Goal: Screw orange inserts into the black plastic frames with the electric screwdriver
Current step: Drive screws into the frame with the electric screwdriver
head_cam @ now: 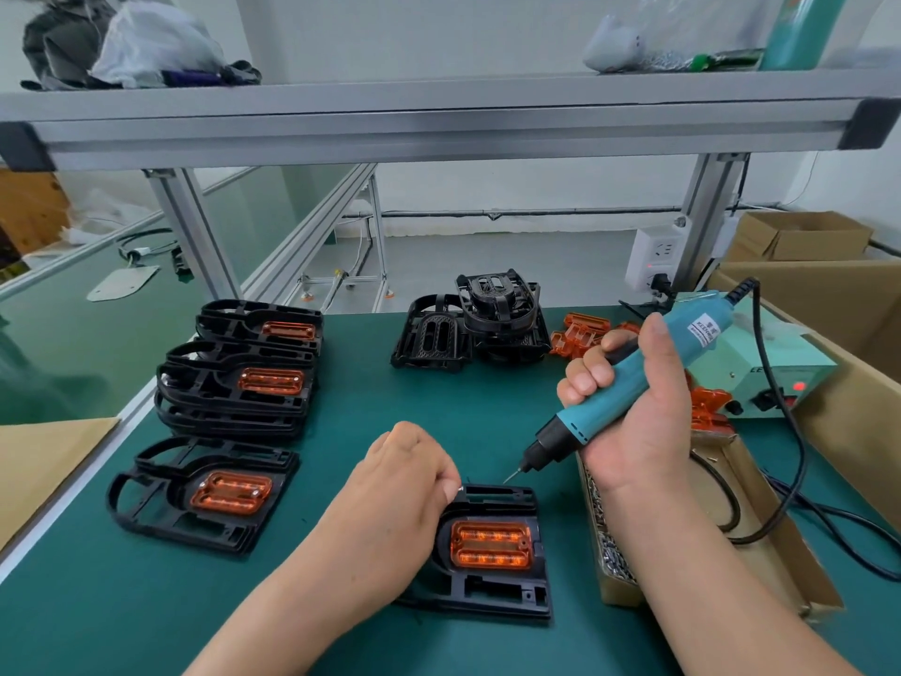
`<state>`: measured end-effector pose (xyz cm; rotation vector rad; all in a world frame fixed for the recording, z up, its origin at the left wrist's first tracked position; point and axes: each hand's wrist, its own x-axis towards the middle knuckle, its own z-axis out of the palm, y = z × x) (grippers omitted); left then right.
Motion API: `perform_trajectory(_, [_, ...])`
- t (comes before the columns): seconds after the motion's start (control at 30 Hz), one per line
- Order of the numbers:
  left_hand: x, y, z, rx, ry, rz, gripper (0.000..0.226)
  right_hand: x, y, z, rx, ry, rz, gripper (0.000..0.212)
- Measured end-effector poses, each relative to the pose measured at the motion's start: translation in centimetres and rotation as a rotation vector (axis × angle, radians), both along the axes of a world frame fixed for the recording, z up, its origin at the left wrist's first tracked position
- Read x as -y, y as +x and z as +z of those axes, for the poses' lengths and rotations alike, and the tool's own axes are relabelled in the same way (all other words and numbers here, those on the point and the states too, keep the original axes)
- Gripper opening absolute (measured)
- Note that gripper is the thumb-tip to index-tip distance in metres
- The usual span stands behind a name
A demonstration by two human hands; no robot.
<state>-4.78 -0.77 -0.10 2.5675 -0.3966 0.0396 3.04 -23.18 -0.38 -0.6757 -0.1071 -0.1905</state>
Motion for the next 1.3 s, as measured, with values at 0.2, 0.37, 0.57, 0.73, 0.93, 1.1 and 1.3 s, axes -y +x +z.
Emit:
perform_trajectory(0.2, [0.7, -0.3, -0.6, -0.027, -0.167, -0.034, 0.015, -0.3, -0.4, 1.0, 0.061, 0.063, 0.003, 0.043])
perform_trajectory(0.37, [0.8, -0.3, -1.1, -0.026, -0.242, -0.059, 0.013, -0.8, -1.2, 1.6, 0.082, 0.073, 0.008, 0.045])
perform_trajectory(0.57, [0.6, -0.3, -1.4, -0.065, -0.331, -0.064, 0.008, -1.0, -1.4, 1.7, 0.076, 0.059, 0.005, 0.045])
perform_trajectory(0.73, [0.5, -0.2, -1.5, -0.070, -0.358, -0.077, 0.011, -1.0, -1.4, 1.5, 0.073, 0.044, 0.001, 0.044])
perform_trajectory(0.93, [0.4, 0.0, -1.9, -0.081, -0.354, -0.073, 0.010, -1.0, -1.3, 1.5, 0.072, 0.042, 0.010, 0.044])
perform_trajectory(1.1, [0.3, 0.3, -2.1, -0.082, -0.352, -0.064, 0.012, -1.1, -1.3, 1.5, 0.076, 0.041, 0.016, 0.043])
perform_trajectory(1.3, [0.5, 0.4, -2.2, -0.096, -0.367, -0.045, 0.014, -1.2, -1.3, 1.4, 0.080, 0.042, 0.021, 0.043])
